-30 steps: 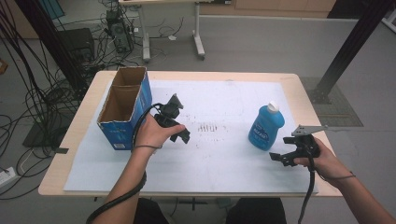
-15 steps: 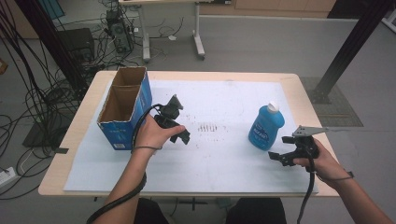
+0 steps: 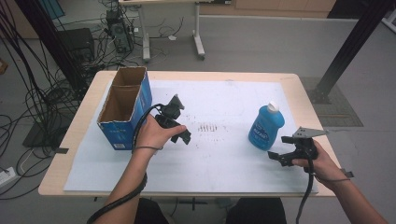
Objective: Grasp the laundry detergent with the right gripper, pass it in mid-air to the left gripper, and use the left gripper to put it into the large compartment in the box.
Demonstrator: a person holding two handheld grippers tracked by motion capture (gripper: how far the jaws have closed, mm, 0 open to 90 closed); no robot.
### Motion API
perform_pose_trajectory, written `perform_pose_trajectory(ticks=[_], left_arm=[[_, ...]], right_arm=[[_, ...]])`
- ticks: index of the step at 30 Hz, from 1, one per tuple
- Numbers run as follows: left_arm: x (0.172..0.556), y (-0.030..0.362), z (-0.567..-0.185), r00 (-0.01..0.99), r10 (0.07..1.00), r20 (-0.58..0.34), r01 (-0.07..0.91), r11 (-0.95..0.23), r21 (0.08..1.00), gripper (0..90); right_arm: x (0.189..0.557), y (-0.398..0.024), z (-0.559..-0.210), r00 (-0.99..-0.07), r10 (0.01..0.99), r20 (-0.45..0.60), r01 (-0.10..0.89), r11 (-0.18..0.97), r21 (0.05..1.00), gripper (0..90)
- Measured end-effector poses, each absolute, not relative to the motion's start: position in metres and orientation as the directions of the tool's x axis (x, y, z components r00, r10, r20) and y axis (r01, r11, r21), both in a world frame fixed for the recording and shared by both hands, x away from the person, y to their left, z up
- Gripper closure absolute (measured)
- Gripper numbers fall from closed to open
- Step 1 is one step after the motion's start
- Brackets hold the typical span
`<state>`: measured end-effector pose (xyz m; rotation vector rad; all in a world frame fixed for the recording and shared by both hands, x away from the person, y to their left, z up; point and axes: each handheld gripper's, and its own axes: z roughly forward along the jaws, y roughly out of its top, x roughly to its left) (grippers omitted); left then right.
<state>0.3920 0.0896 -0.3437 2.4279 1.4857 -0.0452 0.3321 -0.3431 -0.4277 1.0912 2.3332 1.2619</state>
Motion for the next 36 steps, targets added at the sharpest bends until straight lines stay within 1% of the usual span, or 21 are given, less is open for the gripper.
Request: perform_pose_trajectory(ticks=[36], left_arm=[[0.384, 0.088, -0.343, 0.476, 0.866, -0.154, 0.870, -0.439, 0.222, 11.5]], right_arm=[[0.336, -0.341, -0.446, -0.677, 0.730, 0.093, 0.407, 0.267, 0.873, 2.4]])
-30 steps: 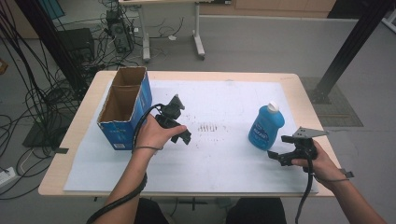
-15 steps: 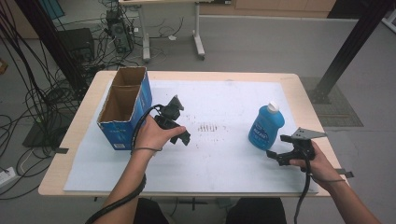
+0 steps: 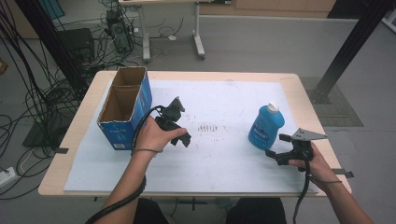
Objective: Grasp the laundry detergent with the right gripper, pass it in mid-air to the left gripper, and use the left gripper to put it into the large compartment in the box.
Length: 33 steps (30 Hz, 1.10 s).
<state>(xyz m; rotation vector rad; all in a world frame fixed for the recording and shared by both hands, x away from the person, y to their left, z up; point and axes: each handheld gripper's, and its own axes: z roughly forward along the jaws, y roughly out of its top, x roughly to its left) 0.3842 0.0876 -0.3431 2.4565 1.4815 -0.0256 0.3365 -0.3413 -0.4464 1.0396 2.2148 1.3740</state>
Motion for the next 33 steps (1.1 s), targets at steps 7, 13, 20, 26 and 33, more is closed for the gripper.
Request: perform_pose_trajectory(ticks=[7, 13, 20, 26, 33], left_arm=[[0.3843, 0.0881, -0.3408, 0.476, 0.867, -0.149, 0.870, -0.440, 0.220, 11.5], [0.3833, 0.0890, -0.3400, 0.471, 0.870, -0.144, 0.873, -0.436, 0.220, 11.5], [0.3831, 0.0884, -0.3388, 0.470, 0.871, -0.140, 0.873, -0.436, 0.218, 11.5], [0.3835, 0.0875, -0.3395, 0.472, 0.871, -0.139, 0.872, -0.438, 0.216, 11.5], [0.3829, 0.0873, -0.3407, 0.465, 0.875, -0.138, 0.876, -0.432, 0.214, 11.5]], right_arm=[[0.3358, -0.3399, -0.4498, -0.682, 0.725, 0.096, 0.401, 0.261, 0.878, 2.3], [0.3363, -0.3395, -0.4522, -0.680, 0.727, 0.096, 0.395, 0.252, 0.883, 2.3], [0.3366, -0.3401, -0.4541, -0.679, 0.728, 0.099, 0.386, 0.239, 0.891, 2.3], [0.3372, -0.3400, -0.4544, -0.681, 0.726, 0.097, 0.374, 0.231, 0.898, 2.2], [0.3378, -0.3400, -0.4562, -0.687, 0.721, 0.096, 0.363, 0.225, 0.904, 2.3]])
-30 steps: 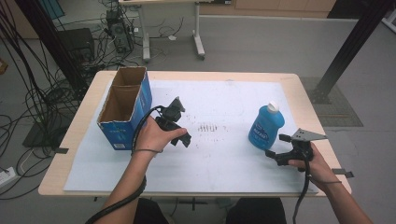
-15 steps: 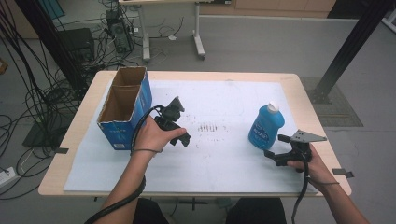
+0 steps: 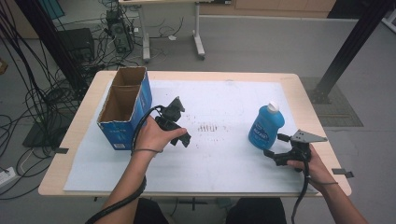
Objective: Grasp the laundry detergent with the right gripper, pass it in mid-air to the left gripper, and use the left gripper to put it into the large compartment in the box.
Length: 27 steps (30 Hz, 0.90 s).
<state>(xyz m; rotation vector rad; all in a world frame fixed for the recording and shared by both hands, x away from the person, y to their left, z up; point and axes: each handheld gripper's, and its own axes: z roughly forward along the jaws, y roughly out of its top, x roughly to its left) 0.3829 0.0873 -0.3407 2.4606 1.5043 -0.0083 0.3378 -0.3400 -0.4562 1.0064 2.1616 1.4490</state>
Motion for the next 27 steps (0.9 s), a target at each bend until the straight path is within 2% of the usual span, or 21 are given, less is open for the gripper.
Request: perform_pose_trajectory(ticks=[27], left_arm=[[0.3827, 0.0850, -0.3417, 0.468, 0.873, -0.136, 0.876, -0.437, 0.204, 11.5]], right_arm=[[0.3355, -0.3404, -0.4644, -0.690, 0.716, 0.107, 0.334, 0.183, 0.925, 2.4]])
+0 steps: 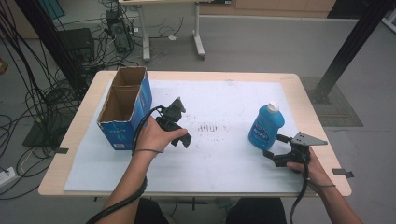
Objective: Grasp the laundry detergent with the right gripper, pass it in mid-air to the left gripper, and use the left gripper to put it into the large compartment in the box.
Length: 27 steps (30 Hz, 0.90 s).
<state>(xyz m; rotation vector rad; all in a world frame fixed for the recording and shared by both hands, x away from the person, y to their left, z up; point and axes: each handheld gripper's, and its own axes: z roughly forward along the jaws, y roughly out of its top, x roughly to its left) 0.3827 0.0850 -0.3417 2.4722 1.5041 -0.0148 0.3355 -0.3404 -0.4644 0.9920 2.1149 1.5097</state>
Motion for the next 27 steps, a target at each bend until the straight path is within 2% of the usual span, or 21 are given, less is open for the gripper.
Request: perform_pose_trajectory(ticks=[27], left_arm=[[0.381, 0.087, -0.340, 0.466, 0.875, -0.132, 0.876, -0.436, 0.205, 11.5]], right_arm=[[0.351, -0.326, -0.465, -0.696, 0.713, 0.081, 0.273, 0.159, 0.949, 2.7]])
